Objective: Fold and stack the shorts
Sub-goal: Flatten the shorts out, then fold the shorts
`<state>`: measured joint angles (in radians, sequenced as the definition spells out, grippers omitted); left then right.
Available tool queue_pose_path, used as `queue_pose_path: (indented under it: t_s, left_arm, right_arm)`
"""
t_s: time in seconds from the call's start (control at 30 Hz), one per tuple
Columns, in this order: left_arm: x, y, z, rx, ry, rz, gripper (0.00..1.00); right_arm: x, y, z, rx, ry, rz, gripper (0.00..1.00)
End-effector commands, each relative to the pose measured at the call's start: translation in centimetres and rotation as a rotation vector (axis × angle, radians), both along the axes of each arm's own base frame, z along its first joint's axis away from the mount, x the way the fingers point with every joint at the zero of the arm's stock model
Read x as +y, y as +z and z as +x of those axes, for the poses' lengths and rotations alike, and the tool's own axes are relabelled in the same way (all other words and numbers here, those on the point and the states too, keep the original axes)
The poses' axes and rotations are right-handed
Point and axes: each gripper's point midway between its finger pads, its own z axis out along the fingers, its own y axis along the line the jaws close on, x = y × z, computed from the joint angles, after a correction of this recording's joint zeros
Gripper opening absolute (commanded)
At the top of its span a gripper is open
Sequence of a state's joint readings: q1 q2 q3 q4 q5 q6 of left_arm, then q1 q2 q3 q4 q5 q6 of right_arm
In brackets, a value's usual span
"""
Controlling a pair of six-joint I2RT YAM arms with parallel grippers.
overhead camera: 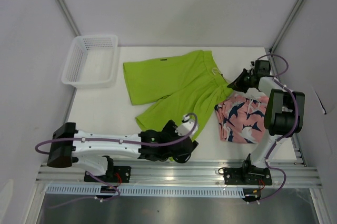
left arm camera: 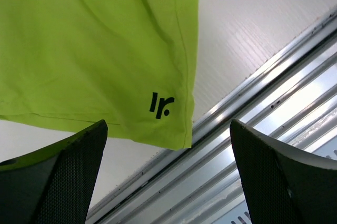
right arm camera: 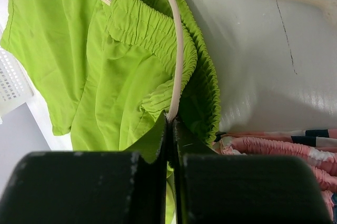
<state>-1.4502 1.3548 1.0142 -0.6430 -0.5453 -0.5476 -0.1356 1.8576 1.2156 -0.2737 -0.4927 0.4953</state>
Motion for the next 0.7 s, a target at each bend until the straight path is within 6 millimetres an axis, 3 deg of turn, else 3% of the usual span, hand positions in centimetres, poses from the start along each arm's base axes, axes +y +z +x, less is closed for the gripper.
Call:
queue_pose_path:
  t_s: [0.0,0.2,0.37,0.67]
  left_arm:
    - [0.0,-1.1,-0.6,-0.043,-0.025,0.137,0.99]
    - [-0.2,-3.1,-2.1,-0.016,-0.058,0.216,0.94]
    - [0.7,-4.8,-2.3,-0.003,-0.048,0.269,0.84]
    - [-0.1,-7.9,-2.9,0.047,-0.089,0.279,0.65]
  right_arm:
    - [0.3,1.6,-0.1,-0.046,0.028,-0.022,0.00]
    - [0.5,1.4,-0.1,-0.043,0.034,-0.012,0.00]
    - [0.5,1.6,-0.1,-0.048,0.035,-0.011,0.00]
    - [0.6,1.6,-0.1,-0.046,0.036,-0.012,0.00]
